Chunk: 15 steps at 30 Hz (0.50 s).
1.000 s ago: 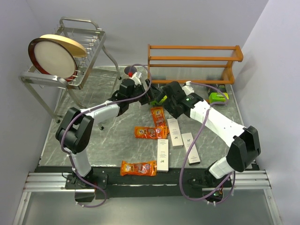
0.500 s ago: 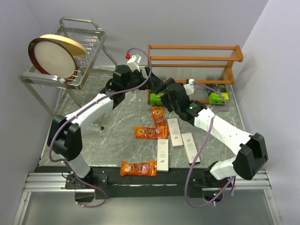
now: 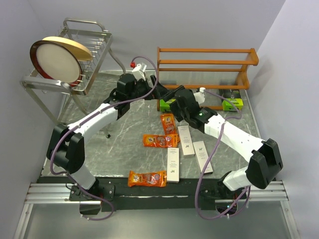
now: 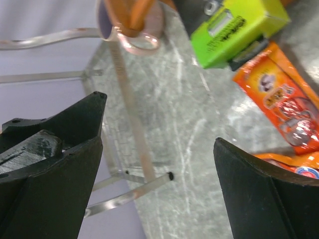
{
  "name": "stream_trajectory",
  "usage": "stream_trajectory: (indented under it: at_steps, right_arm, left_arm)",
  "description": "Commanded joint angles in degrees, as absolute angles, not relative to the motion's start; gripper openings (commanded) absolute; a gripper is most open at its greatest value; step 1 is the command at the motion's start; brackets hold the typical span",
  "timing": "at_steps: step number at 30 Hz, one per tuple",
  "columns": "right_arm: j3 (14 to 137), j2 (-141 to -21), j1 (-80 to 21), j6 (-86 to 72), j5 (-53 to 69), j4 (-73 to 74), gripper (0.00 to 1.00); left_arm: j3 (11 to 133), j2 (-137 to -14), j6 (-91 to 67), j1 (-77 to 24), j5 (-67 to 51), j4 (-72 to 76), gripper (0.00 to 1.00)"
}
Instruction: Place and organize the shaving razors onto the shelf
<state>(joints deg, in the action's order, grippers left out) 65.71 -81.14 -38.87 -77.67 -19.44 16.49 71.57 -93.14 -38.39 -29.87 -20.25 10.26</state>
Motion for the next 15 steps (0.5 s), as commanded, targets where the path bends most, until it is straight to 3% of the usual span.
stream_trajectory:
  at_steps: [1, 7, 15]
  right_arm:
    - [70.8, -81.5, -39.1, -77.8, -20.4, 9.5, 1.00]
    - [68.7, -80.3, -39.2, -74.7, -22.0, 2.4, 1.00]
    - [80.5, -82.4, -38.6, -71.6, -22.8, 12.9, 1.00]
  left_arm:
    - [70.7, -92.6, -38.8, -31.1, -27.5, 8.5, 0.97]
    - [73.6, -93.5, -36.7, -30.4, -28.0, 8.8, 0.95]
    - [75.9, -93.3, -41.5, -30.0, -28.7, 10.8, 0.97]
